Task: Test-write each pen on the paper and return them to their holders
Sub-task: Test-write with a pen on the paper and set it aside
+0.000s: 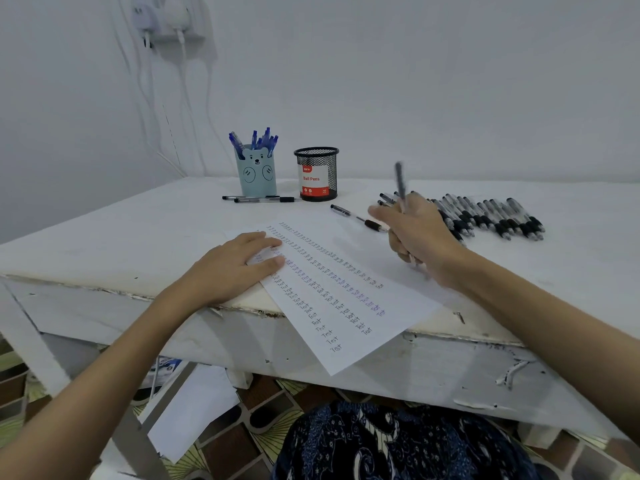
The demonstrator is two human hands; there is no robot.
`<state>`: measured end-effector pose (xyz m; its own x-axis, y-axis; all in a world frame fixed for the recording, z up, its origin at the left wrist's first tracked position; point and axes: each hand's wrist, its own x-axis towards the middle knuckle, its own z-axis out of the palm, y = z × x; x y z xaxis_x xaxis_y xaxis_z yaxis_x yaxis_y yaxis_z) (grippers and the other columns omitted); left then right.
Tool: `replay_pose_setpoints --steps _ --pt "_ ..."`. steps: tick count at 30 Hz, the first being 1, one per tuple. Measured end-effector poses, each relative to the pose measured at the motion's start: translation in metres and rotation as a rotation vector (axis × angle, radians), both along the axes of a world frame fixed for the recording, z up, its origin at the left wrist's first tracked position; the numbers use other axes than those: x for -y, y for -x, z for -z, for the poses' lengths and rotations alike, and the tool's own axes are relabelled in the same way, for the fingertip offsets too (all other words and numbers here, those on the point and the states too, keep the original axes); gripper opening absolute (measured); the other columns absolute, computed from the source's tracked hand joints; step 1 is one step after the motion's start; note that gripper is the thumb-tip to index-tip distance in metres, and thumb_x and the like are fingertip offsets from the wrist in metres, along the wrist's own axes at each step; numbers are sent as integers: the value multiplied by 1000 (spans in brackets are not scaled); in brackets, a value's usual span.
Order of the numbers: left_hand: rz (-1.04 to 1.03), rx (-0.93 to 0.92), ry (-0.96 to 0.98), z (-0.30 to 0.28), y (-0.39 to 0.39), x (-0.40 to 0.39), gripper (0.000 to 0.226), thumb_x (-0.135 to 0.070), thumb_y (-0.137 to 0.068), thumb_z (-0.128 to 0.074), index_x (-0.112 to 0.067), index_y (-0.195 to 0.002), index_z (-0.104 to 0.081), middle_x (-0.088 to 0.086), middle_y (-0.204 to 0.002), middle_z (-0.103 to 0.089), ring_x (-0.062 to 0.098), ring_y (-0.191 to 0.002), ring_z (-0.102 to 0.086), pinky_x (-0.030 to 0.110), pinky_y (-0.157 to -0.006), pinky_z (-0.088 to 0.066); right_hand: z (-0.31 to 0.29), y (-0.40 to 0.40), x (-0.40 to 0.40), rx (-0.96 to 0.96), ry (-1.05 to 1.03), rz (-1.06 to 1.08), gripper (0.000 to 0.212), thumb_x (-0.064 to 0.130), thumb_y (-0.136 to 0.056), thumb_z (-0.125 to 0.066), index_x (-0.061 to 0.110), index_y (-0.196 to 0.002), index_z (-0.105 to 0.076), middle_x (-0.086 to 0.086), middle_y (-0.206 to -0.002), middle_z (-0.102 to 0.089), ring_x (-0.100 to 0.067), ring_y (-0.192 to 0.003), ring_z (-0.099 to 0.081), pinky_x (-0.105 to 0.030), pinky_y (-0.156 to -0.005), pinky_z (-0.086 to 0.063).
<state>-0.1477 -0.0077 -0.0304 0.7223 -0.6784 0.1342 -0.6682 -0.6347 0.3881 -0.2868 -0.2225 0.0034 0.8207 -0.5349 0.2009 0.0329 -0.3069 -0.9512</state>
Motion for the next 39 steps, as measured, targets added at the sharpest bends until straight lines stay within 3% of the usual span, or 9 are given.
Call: replay_pose_setpoints --steps 3,12,17,22,24,27,30,36,39 --pt "7 -39 -33 -5 1 0 73 -68 -71 -28 -42 -139 -36 -12 -152 -24 12 -138 -27 40 -115 -18 -4 -2 6 2 -65 -21 26 34 -100 -40 11 -89 -39 3 -33 -33 -11 -29 -22 -15 -35 -19" --pt "73 -80 -76 -11 -15 11 40 -47 -97 -37 -49 -136 -32 -18 -153 -23 8 -142 -20 44 -118 -2 -15 -19 21 27 -60 34 23 28 -98 -35 12 -82 -40 1 -35 -32 -17 -37 -23 -24 -43 -18" --pt "125 -141 -22 -10 -23 12 50 -62 -76 -36 -58 -125 -34 -20 -150 -27 7 -140 -23 37 -118 -7 -14 -33 28 37 -87 77 23 23 -94 -48 14 -75 -39 1 -35 -33 -18 -38 -26 -22 -41 -17" --pt "156 -151 10 -10 -32 21 51 -60 -74 -38 -57 -125 -37 -20 -150 -29 6 -140 -23 29 -114 -8 -10 -55 39 5 49 153 21 22 -94 -48 12 -76 -42 -5 -50 -40 -11 -30 -29 -14 -33 -19" --pt "166 -141 0 -9 -35 21 52 -61 -74 -37 -57 -126 -37 -22 -149 -28 4 -140 -23 28 -112 -5 -10 -64 43 -8 223 171 22 24 -94 -45 9 -80 -45 -8 -61 -46 -17 -45 -40 -20 -44 -30" --pt "179 -154 -1 -10 -39 24 50 -61 -74 -38 -59 -124 -36 -23 -149 -28 3 -140 -23 26 -111 -4 -5 -72 47 -207 787 157 29 33 -97 -40 7 -91 -49 -11 -84 -56 -28 -75 -49 -32 -69 -34" --pt "179 -161 4 -12 -43 28 49 -59 -73 -40 -58 -123 -37 -23 -148 -30 3 -139 -24 33 -118 -3 1 -77 48 -392 1272 130 27 26 -99 -36 8 -116 -46 -14 -110 -58 -32 -99 -55 -32 -72 -30" --pt "167 -128 5 -9 -53 18 59 -77 -56 -34 -66 -113 -37 -24 -147 -31 4 -138 -25 37 -117 -2 6 -77 67 -491 1506 291 22 17 -96 -40 11 -113 -54 -9 -109 -62 -29 -98 -59 -28 -66 -31" --pt "143 -161 42 -9 -65 0 49 -77 -55 -40 -75 -104 -43 -26 -143 -35 3 -135 -30 36 -117 -12 9 -77 73 -519 1518 320 19 15 -95 -41 10 -110 -53 -7 -105 -63 -27 -95 -59 -28 -64 -29"
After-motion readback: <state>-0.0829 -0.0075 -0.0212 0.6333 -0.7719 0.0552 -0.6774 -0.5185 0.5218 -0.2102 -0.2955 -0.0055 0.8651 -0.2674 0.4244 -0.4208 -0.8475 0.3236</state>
